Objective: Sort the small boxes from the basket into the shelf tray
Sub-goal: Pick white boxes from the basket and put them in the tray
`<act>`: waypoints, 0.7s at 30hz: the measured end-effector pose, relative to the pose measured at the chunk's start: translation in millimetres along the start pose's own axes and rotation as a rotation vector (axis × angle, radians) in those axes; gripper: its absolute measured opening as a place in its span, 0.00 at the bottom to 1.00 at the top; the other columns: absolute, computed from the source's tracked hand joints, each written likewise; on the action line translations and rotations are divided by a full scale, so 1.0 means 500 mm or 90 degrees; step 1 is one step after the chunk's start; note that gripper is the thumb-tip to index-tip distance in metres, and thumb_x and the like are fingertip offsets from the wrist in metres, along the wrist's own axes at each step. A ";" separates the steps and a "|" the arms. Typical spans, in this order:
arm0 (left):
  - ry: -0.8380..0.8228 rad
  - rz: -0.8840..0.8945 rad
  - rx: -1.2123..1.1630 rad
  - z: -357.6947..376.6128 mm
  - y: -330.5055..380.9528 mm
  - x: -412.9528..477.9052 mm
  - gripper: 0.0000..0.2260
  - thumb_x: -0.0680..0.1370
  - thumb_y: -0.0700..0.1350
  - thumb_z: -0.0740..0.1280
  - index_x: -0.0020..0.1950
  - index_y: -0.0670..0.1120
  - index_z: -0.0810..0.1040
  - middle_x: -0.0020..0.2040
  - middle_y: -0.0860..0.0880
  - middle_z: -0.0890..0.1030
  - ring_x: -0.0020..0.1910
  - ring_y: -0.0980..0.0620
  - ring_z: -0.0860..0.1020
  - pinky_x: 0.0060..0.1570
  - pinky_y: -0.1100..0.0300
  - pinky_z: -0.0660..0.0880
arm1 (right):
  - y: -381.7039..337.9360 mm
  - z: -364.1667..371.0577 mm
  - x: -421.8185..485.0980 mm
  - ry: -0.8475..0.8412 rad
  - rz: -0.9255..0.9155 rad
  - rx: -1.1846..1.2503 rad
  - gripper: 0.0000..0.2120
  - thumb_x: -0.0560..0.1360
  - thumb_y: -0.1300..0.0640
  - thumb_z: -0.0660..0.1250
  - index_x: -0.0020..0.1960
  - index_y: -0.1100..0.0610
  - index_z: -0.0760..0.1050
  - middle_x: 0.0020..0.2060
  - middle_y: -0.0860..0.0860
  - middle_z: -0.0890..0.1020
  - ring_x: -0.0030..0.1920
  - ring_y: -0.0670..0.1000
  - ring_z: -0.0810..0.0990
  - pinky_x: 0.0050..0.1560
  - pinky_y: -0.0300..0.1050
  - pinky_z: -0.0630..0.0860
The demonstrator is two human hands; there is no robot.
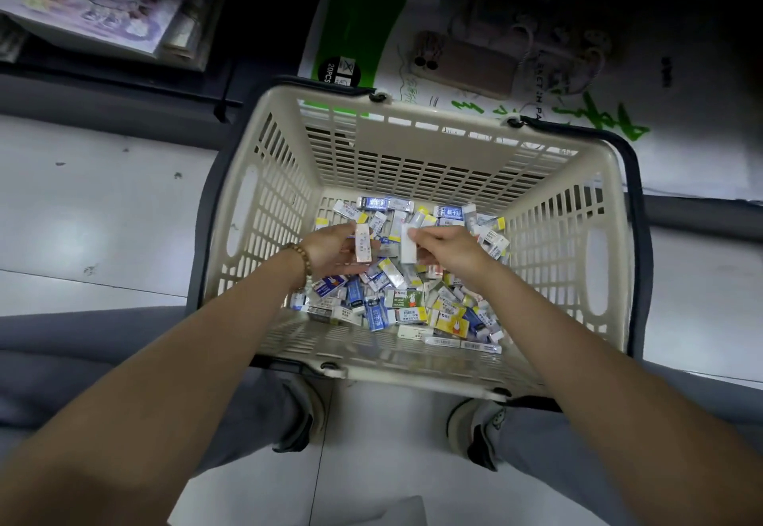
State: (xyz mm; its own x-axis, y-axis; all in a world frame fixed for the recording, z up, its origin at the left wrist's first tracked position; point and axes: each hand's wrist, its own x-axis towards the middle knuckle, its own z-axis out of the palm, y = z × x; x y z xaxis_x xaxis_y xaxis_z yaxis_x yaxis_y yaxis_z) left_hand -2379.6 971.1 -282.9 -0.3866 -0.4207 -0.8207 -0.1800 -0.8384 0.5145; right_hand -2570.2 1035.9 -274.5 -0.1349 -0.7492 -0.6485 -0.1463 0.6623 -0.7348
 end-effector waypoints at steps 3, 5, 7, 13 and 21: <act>-0.036 -0.015 -0.007 0.008 0.006 -0.004 0.20 0.79 0.60 0.54 0.54 0.44 0.74 0.47 0.44 0.81 0.42 0.49 0.82 0.39 0.59 0.81 | -0.034 0.043 0.005 -0.041 -0.022 0.044 0.14 0.77 0.59 0.65 0.60 0.65 0.76 0.51 0.57 0.82 0.41 0.46 0.82 0.45 0.36 0.80; -0.060 -0.008 0.037 0.009 0.005 -0.004 0.21 0.78 0.60 0.56 0.56 0.44 0.75 0.48 0.44 0.82 0.44 0.49 0.83 0.41 0.61 0.81 | -0.036 0.060 0.008 -0.065 -0.048 0.037 0.13 0.76 0.64 0.66 0.59 0.66 0.76 0.46 0.56 0.81 0.36 0.43 0.81 0.40 0.32 0.79; -0.058 0.004 0.060 0.004 -0.001 0.000 0.19 0.78 0.57 0.59 0.57 0.43 0.76 0.46 0.44 0.84 0.44 0.51 0.83 0.39 0.64 0.79 | -0.032 0.064 0.011 -0.071 -0.062 0.019 0.14 0.74 0.66 0.67 0.59 0.66 0.75 0.42 0.54 0.81 0.36 0.45 0.80 0.38 0.31 0.79; -0.034 0.004 0.000 -0.008 -0.016 0.021 0.07 0.77 0.45 0.66 0.51 0.43 0.78 0.40 0.47 0.84 0.38 0.54 0.83 0.34 0.66 0.78 | -0.005 0.058 0.026 -0.064 -0.056 0.029 0.17 0.72 0.62 0.71 0.61 0.61 0.74 0.52 0.58 0.81 0.43 0.46 0.80 0.43 0.33 0.79; 0.154 -0.038 -0.101 -0.029 -0.003 0.048 0.09 0.78 0.40 0.64 0.57 0.39 0.71 0.60 0.38 0.72 0.47 0.44 0.79 0.32 0.57 0.81 | 0.080 0.060 0.089 0.050 0.007 -0.081 0.17 0.72 0.62 0.71 0.59 0.64 0.75 0.38 0.54 0.76 0.44 0.54 0.77 0.55 0.48 0.76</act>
State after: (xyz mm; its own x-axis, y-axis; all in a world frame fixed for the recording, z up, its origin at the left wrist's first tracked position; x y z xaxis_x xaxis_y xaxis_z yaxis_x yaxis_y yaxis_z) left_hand -2375.4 957.4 -306.8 -0.1492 -0.4233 -0.8936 -0.0454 -0.8999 0.4338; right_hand -2552.7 1029.0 -338.6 -0.2132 -0.7428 -0.6347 -0.2671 0.6692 -0.6934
